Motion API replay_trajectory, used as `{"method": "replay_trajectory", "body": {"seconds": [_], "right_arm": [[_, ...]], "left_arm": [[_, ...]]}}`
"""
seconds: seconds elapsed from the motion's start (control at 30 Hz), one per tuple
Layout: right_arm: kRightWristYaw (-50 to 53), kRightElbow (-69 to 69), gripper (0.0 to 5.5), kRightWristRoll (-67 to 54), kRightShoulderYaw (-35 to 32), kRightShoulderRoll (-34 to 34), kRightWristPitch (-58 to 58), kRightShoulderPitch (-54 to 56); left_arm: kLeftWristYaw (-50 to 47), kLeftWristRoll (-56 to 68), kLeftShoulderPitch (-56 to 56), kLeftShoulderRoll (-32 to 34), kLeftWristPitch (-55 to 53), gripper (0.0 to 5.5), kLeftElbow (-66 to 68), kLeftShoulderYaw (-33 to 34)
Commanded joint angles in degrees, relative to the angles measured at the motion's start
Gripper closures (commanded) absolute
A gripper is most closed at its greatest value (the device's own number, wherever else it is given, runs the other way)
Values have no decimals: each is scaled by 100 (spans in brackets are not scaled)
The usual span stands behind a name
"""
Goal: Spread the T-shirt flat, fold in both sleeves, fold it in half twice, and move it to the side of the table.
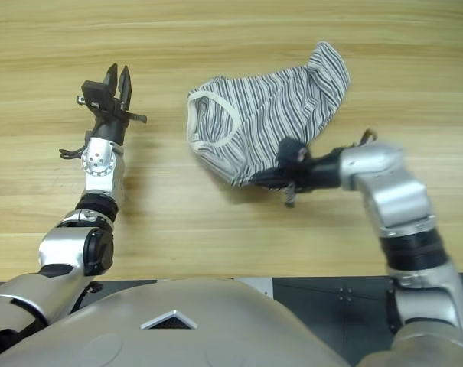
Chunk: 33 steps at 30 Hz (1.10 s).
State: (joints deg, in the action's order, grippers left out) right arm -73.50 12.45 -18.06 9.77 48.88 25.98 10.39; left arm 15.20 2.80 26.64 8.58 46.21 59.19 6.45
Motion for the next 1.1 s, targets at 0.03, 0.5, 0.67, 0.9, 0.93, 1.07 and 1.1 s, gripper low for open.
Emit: {"method": "replay_trajectory", "body": {"seconds": [0.03,0.5,0.67,0.9,0.93,1.07,1.1], "right_arm": [[-652,-898,538,316,16,489,-798,469],[1866,-4365,538,-780,-1759,-1926,-850,4375],[2197,-4867,538,-699,-1967,-1899,-1101,4916],[2151,-5193,538,-616,-2079,-1779,-1209,5450],[2135,-5230,538,-588,-2074,-1769,-1239,5488],[2072,-5388,538,-528,-2099,-1705,-1327,5573],[2057,-5420,538,-519,-2108,-1683,-1341,5588]], "left_arm": [[1083,160,-301,227,182,453,-743,-363],[1916,-283,-136,397,-506,453,-831,-1158],[1964,-334,138,161,-1277,453,-248,-1209],[2713,746,602,-572,-2384,453,189,-501],[2879,951,644,-689,-2544,453,167,-382],[3083,1260,881,-967,-2811,453,155,-144],[3070,1301,978,-1004,-2850,453,194,-89]]}}
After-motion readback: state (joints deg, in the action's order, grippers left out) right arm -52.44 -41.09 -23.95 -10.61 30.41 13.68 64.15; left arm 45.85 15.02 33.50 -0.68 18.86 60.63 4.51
